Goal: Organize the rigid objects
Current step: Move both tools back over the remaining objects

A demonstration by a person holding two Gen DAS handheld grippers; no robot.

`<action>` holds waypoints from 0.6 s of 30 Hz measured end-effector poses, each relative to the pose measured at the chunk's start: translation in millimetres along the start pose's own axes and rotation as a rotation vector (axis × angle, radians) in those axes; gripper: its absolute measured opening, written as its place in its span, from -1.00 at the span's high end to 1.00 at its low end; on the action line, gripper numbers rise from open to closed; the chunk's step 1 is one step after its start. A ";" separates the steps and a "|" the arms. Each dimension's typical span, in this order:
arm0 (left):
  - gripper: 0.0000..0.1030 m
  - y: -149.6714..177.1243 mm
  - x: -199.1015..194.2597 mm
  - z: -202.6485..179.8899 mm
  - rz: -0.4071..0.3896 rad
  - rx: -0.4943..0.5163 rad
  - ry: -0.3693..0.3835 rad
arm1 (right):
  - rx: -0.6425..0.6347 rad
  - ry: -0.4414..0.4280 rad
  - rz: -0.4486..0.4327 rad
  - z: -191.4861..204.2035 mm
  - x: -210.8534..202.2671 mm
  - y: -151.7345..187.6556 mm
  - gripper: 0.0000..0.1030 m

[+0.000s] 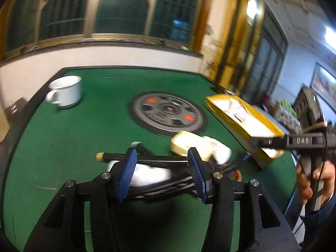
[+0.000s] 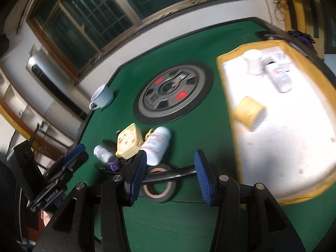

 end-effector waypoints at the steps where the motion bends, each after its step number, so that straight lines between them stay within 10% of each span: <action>1: 0.05 2.0 0.2 9.0 -0.004 -0.020 -0.006 | -0.003 -0.005 0.010 3.2 6.2 0.3 0.18; 18: 0.05 12.4 10.0 37.9 0.044 -0.133 0.050 | -0.035 -0.055 0.178 27.2 43.1 35.4 0.16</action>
Point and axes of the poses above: each gripper's, at about its wrist camera, not at the fingertips, and x roughly the way its jaws point, z to its left, y to its underside, the point moved 9 cm from there along x, roughly the way its jaws point, and after that the axes turned 11 degrees about z, right-handed, at the moved point
